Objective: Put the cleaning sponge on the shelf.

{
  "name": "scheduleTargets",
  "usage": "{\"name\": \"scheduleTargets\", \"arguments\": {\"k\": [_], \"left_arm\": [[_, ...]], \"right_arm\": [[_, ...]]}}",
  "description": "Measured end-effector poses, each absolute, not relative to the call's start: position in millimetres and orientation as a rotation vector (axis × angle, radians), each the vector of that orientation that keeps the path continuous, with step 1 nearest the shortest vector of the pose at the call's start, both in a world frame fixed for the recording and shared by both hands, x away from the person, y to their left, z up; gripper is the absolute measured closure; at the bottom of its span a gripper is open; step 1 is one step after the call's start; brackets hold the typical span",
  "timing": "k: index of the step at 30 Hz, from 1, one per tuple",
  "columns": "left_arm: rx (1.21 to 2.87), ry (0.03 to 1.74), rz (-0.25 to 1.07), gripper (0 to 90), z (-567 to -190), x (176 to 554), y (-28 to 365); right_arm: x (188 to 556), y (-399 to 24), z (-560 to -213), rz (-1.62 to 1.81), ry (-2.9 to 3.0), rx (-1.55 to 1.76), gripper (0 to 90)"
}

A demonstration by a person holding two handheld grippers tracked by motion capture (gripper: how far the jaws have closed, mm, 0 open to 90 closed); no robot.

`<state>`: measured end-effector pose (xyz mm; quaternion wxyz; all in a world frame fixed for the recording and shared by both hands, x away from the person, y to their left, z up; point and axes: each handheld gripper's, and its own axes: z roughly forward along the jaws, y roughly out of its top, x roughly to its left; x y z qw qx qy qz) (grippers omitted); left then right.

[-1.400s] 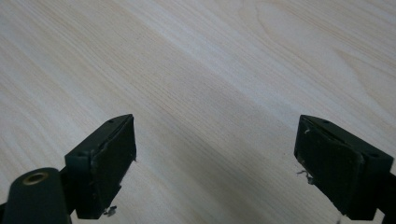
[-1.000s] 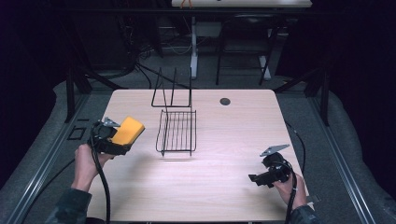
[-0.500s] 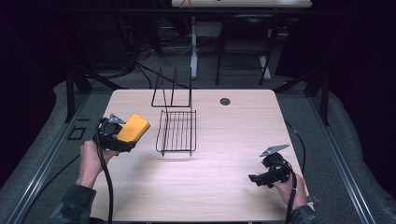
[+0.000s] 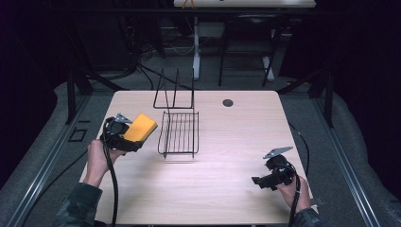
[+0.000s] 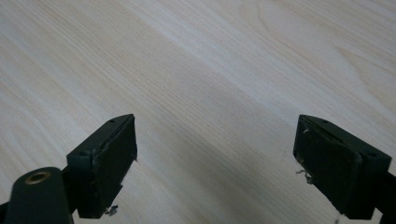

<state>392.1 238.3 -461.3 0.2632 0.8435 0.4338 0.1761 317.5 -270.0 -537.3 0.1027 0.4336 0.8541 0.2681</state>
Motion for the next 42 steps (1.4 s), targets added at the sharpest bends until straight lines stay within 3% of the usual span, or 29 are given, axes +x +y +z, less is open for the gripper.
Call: {"name": "scheduleTargets", "arguments": {"k": [42], "left_arm": [[2.311,1.019,0.390,22.1,-476.8,419.5,189.6]], "right_arm": [[317.5,-269.4,-538.4,0.792,2.533,1.277,13.1]]}}
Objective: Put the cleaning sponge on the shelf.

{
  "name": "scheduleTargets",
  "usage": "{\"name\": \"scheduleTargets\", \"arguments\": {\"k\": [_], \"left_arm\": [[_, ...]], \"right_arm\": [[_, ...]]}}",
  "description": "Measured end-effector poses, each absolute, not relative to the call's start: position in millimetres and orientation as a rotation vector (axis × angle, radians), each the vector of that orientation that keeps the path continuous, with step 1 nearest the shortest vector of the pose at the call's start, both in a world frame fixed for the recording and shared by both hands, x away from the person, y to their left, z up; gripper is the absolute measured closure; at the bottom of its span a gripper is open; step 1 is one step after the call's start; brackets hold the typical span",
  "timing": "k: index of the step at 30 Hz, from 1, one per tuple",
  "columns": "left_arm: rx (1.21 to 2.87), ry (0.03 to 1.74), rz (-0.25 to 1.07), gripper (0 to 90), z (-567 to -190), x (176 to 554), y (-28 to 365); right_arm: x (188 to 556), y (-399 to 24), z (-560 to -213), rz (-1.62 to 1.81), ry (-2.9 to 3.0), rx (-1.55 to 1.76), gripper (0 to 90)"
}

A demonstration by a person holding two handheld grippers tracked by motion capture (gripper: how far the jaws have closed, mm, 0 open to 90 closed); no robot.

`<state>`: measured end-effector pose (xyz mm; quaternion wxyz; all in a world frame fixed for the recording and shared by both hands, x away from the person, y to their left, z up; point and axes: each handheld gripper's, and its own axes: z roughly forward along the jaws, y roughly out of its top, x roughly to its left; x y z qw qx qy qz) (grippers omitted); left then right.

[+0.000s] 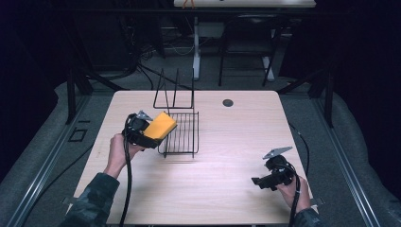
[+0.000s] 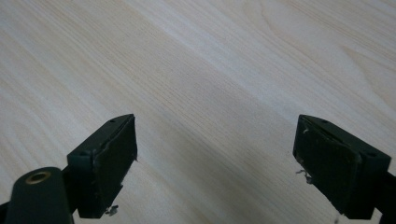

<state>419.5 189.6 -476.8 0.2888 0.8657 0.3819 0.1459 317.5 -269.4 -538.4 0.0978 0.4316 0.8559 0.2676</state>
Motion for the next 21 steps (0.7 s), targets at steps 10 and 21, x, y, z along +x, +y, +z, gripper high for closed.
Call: {"name": "scheduleTargets", "arguments": {"k": [10,21], "left_arm": [[2.329,0.921,0.355,21.9,-480.0,422.8,176.4],[2.358,0.887,0.344,21.9,-485.9,428.6,168.3]], "right_arm": [[316.7,-269.2,-538.4,0.790,2.543,1.268,13.2],[316.6,-269.1,-539.3,0.789,2.541,1.262,13.2]]}}
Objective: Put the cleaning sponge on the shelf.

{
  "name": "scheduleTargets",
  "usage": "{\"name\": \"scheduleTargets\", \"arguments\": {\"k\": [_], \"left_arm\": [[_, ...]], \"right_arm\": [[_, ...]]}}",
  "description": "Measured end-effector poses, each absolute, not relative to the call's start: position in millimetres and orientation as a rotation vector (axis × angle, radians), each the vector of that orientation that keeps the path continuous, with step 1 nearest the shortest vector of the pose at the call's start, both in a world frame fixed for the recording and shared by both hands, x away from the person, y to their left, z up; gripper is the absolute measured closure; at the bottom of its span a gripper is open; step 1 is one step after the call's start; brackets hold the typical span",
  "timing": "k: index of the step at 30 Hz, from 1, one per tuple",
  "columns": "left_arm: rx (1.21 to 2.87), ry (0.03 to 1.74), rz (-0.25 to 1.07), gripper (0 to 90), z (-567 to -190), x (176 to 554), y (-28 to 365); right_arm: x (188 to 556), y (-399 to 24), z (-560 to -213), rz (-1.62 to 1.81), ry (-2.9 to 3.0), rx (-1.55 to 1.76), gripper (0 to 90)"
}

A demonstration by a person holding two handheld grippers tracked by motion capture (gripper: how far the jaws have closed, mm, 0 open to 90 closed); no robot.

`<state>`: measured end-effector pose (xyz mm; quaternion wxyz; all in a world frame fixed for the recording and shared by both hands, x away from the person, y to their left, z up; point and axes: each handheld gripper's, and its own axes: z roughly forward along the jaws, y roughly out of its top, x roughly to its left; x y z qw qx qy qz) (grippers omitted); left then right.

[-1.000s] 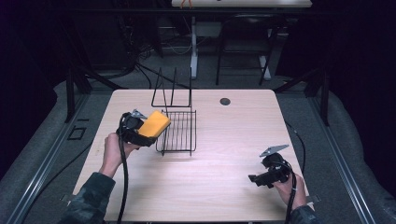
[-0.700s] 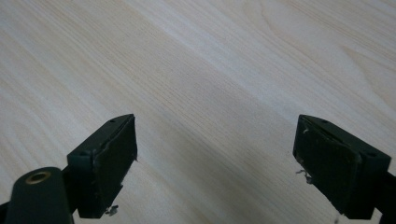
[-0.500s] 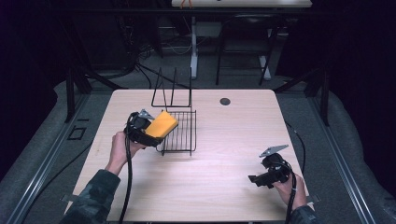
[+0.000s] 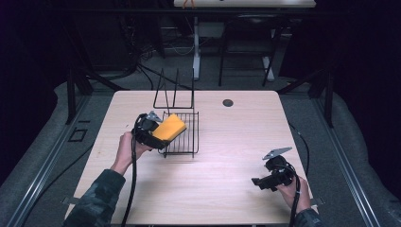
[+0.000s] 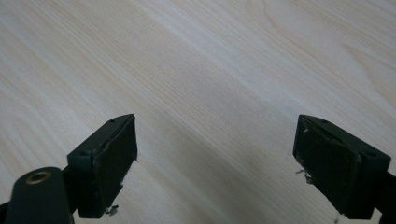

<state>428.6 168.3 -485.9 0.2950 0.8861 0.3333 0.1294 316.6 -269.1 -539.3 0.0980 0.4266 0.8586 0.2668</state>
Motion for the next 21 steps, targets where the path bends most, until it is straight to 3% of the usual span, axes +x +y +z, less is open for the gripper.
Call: {"name": "scheduleTargets", "arguments": {"k": [21], "left_arm": [[2.426,0.799,0.310,22.0,-495.9,439.3,159.2]], "right_arm": [[315.8,-269.3,-539.3,0.782,2.549,1.258,13.2]]}}
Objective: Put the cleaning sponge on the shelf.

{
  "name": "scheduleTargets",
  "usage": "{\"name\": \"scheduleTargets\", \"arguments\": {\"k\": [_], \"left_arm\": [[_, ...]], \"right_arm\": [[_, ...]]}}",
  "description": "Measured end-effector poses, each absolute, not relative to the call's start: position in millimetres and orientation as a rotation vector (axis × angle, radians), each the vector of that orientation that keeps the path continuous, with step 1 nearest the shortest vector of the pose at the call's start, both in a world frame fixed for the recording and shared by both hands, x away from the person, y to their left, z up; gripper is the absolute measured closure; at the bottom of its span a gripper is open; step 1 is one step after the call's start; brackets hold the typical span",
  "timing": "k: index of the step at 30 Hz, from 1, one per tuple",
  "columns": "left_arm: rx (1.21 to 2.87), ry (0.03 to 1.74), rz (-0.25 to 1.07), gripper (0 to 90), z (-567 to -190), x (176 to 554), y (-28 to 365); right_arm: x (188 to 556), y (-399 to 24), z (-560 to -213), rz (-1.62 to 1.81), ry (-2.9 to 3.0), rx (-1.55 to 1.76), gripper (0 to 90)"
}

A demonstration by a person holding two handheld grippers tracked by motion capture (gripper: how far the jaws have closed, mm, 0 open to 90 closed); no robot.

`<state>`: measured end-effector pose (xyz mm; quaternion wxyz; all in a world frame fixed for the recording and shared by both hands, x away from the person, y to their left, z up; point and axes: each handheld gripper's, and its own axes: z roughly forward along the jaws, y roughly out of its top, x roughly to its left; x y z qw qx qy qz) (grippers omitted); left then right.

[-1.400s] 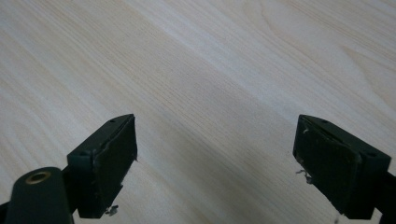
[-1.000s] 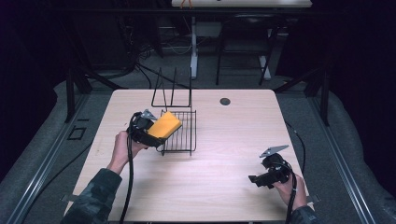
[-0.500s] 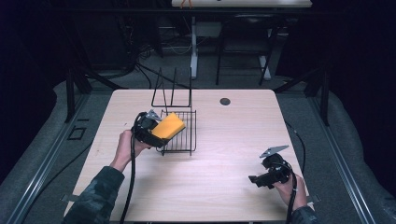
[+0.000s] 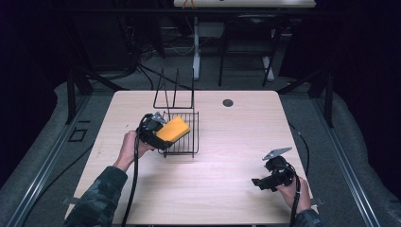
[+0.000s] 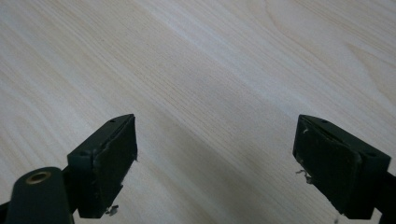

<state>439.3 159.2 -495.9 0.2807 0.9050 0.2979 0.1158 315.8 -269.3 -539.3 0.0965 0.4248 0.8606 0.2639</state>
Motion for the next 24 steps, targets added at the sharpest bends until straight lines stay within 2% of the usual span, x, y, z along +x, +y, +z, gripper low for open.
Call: {"name": "scheduleTargets", "arguments": {"k": [24], "left_arm": [[2.546,0.677,0.260,21.9,-511.4,453.4,145.9]], "right_arm": [[316.3,-269.8,-540.6,0.785,2.557,1.259,13.2]]}}
